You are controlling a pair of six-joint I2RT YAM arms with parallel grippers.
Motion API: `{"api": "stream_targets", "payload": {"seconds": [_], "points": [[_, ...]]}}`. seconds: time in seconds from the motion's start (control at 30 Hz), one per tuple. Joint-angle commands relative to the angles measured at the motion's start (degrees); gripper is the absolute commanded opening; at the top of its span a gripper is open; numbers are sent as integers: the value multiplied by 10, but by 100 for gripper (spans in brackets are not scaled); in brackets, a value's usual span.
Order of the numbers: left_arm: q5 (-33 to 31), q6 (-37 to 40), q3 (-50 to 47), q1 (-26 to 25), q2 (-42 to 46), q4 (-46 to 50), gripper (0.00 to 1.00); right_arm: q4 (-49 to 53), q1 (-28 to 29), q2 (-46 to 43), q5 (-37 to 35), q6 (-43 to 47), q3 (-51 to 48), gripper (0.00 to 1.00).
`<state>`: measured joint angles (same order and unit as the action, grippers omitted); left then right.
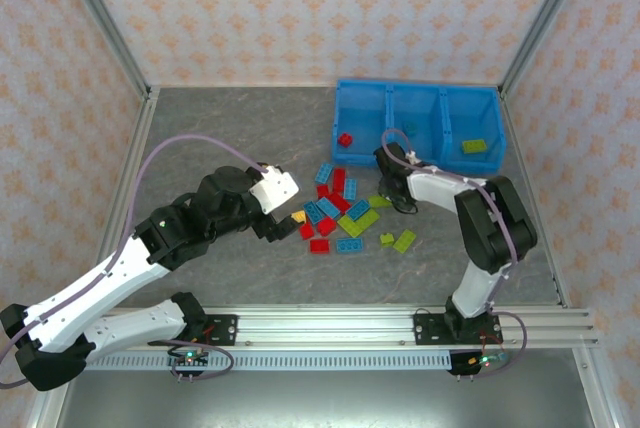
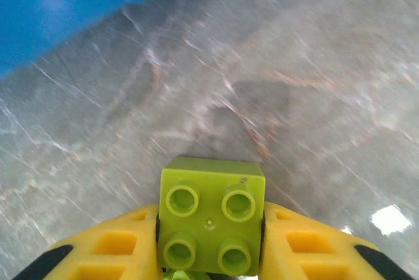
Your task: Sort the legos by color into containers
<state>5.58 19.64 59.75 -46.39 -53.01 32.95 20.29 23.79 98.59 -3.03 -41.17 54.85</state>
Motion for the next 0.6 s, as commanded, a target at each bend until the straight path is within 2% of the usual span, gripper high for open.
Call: {"api": "stream_targets", "payload": {"seconds": [0.0,0.1,0.2,0.33,0.4,0.47,0.57], "points": [[7,10,-7,0,2,-3,91,7,-3,-70,-19,-13,-49,30],[9,10,-8,0,3,-5,91,25,-3,-159,-38,-9,-85,25],[15,10,-11,0,6,-11,91,49,-3,-268,-74,6,-107,25],[28,12,-14,0,12,-15,93,43,-29,-367,-135,78,-89,25],[34,13,-16,1,13,-19,95,49,-90,-357,-117,110,-54,25],[36,12,-18,0,13,-19,100,44,-164,-320,-67,130,-6,24],[49,7,-16,1,9,-21,100,35,-252,-209,9,141,77,24]]}}
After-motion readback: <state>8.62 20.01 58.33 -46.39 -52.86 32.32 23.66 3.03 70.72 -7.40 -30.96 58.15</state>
